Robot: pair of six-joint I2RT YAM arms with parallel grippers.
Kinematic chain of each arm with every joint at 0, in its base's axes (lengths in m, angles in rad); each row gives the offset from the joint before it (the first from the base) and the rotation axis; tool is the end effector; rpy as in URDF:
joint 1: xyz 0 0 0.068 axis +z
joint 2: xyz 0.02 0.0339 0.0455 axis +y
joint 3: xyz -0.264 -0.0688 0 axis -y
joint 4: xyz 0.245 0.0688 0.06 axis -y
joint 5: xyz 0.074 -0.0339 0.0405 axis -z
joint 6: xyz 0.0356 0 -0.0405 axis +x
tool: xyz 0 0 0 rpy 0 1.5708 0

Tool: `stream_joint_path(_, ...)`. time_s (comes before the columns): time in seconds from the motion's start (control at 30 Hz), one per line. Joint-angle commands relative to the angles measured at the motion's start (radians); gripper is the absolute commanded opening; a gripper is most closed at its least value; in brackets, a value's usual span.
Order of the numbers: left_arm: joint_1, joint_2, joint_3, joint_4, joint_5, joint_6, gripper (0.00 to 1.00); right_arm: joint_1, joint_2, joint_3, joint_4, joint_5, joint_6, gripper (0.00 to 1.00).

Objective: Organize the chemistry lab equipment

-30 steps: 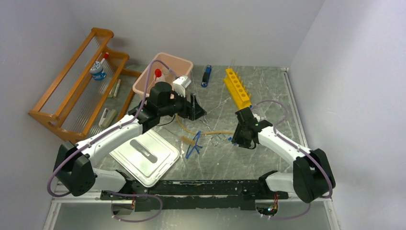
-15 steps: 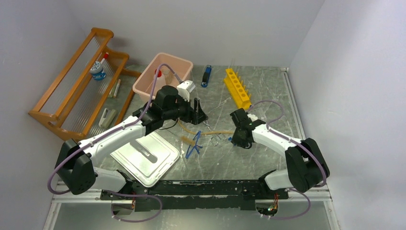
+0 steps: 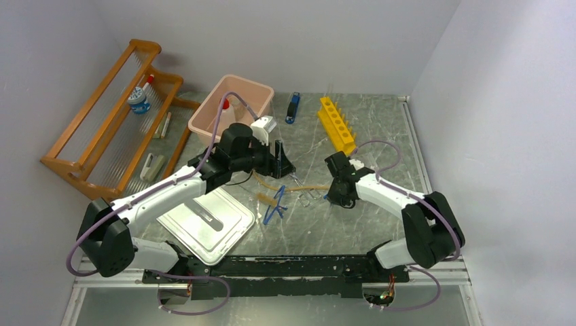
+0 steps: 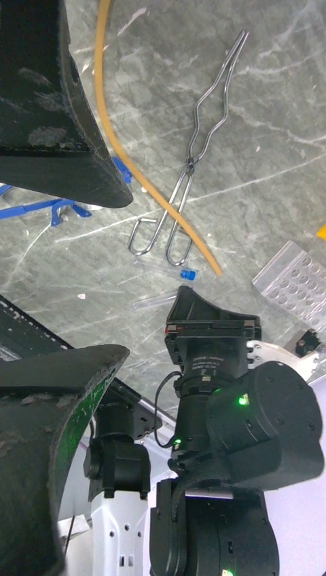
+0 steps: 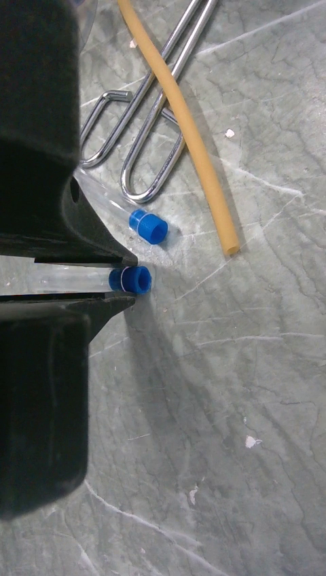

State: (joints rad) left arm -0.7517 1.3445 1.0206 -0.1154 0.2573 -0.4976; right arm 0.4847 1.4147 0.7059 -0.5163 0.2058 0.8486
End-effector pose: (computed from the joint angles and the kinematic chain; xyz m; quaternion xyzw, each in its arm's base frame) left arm 0.2205 -0.2185 0.3036 0.1743 0.8218 -0.3988 0.3679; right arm 0.2165 0.1058 0.1580 0.1947 0.9605 0.0263 0.1970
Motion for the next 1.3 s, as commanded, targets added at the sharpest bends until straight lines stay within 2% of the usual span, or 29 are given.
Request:
stream_joint_path(0.0,-0.017,-0.008,-0.019,0.064,0.073,-0.058,0.77,0.005,-0.095,0.056,-0.01,0.013,0.003,0.13)
stream_joint_path(0.17,-0.05,0.03,-0.045,0.194,0.148,-0.143,0.77,0.005,-0.241,0.117,0.002,-0.029,0.001,0.13)
stream_joint_path(0.37,-0.116,0.097,-0.055,0.371,0.177,-0.222,0.76,0.004,-0.33,0.206,0.02,-0.115,0.03,0.13)
stream_joint_path(0.47,-0.138,0.142,-0.01,0.373,0.156,-0.237,0.73,0.003,-0.347,0.236,0.034,-0.153,0.046,0.14)
stream_joint_path(0.53,-0.152,0.164,0.042,0.299,0.09,-0.214,0.71,0.004,-0.353,0.254,0.04,-0.171,0.054,0.14)
stream_joint_path(0.7,-0.158,0.198,0.103,0.21,0.016,-0.176,0.57,0.005,-0.366,0.271,0.077,-0.201,0.046,0.14)
stream_joint_path(1.0,-0.157,0.203,0.11,0.226,0.014,-0.103,0.21,0.006,-0.373,0.257,0.087,-0.25,0.049,0.15)
stream_joint_path(1.07,-0.158,0.211,0.128,0.215,0.04,-0.054,0.09,0.004,-0.377,0.257,0.079,-0.267,0.051,0.18)
stream_joint_path(1.1,-0.158,0.214,0.139,0.206,0.048,-0.014,0.05,0.004,-0.377,0.264,0.066,-0.269,0.05,0.23)
stream_joint_path(1.2,-0.158,0.212,0.161,0.167,0.061,0.109,0.05,-0.011,-0.364,0.301,-0.011,-0.283,0.034,0.35)
stream_joint_path(1.27,-0.158,0.215,0.192,0.122,0.054,0.183,0.05,-0.044,-0.342,0.339,-0.098,-0.321,0.032,0.37)
